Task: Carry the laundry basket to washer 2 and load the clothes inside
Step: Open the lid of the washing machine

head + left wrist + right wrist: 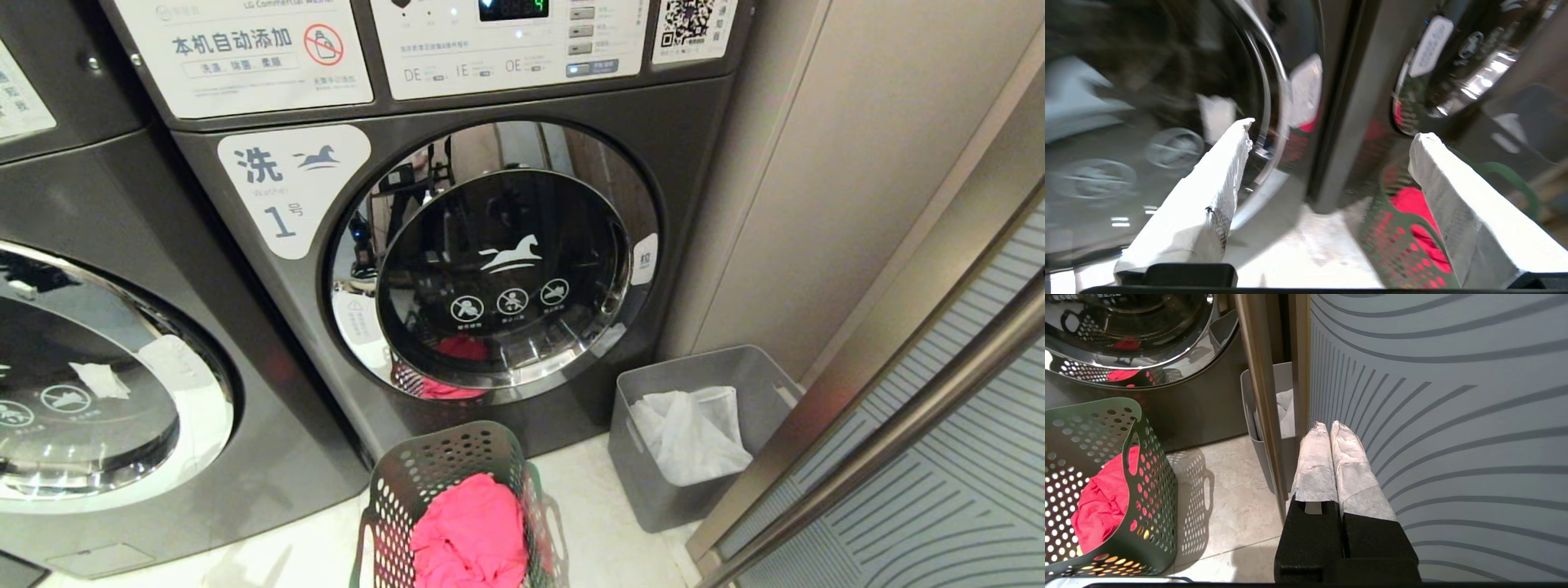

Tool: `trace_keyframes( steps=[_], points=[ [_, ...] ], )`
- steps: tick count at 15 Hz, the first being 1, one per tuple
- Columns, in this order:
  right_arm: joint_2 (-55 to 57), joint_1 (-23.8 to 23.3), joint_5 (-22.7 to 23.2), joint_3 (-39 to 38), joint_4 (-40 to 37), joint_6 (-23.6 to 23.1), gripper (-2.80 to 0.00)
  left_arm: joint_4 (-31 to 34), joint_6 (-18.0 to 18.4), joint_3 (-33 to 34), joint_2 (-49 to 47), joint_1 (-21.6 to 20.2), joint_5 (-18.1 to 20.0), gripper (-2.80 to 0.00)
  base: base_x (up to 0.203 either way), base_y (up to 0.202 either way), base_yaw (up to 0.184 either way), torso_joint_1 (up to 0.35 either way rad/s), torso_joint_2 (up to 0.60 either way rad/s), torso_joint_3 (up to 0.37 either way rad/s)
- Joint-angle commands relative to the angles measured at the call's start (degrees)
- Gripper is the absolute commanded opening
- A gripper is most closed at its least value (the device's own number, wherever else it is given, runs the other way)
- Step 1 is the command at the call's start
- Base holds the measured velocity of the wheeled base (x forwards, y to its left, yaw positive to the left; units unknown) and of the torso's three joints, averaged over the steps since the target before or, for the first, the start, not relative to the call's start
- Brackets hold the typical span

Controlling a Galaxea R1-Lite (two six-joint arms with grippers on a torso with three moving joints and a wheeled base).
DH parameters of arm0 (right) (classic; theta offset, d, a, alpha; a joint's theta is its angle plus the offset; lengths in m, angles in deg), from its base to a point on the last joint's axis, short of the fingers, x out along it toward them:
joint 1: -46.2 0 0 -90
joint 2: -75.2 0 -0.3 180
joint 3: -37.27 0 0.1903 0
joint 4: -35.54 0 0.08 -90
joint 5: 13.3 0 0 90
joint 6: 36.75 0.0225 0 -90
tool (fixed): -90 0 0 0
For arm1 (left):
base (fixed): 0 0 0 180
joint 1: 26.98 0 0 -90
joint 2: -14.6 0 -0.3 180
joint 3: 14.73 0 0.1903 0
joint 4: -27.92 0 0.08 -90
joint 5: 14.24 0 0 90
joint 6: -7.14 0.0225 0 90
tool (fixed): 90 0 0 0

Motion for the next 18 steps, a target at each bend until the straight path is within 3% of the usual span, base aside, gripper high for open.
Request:
trace_keyframes(
  steps=[1, 4, 6, 10, 12, 18],
  points=[
    [0.0, 0.0, 0.0, 0.0, 0.0, 0.0, -2.8, -0.5, 1.1, -0.9, -11.6, 10.0, 0.5, 0.0, 0.0, 0.0, 0.0, 0.0, 0.0, 0.0],
    [0.0, 0.0, 0.0, 0.0, 0.0, 0.0, -2.8, -1.3, 2.8, -3.1, -19.5, 20.0, 0.5, 0.0, 0.0, 0.0, 0.0, 0.0, 0.0, 0.0],
    [0.0, 0.0, 0.0, 0.0, 0.0, 0.0, -2.8, -1.4, 3.3, -4.8, -21.5, 22.8, 0.5, 0.0, 0.0, 0.0, 0.0, 0.0, 0.0, 0.0],
    [0.0, 0.0, 0.0, 0.0, 0.0, 0.0, -2.8, -2.3, 4.0, -6.7, -22.8, 24.7, -0.2, 0.0, 0.0, 0.0, 0.0, 0.0, 0.0, 0.0],
    [0.0, 0.0, 0.0, 0.0, 0.0, 0.0, -2.8, -2.3, 4.2, -7.9, -23.1, 24.9, -2.0, 0.0, 0.0, 0.0, 0.0, 0.0, 0.0, 0.0],
    [0.0, 0.0, 0.0, 0.0, 0.0, 0.0, -2.8, -2.3, 3.9, -11.8, -22.1, 24.5, -2.8, 0.0, 0.0, 0.0, 0.0, 0.0, 0.0, 0.0]
  ],
)
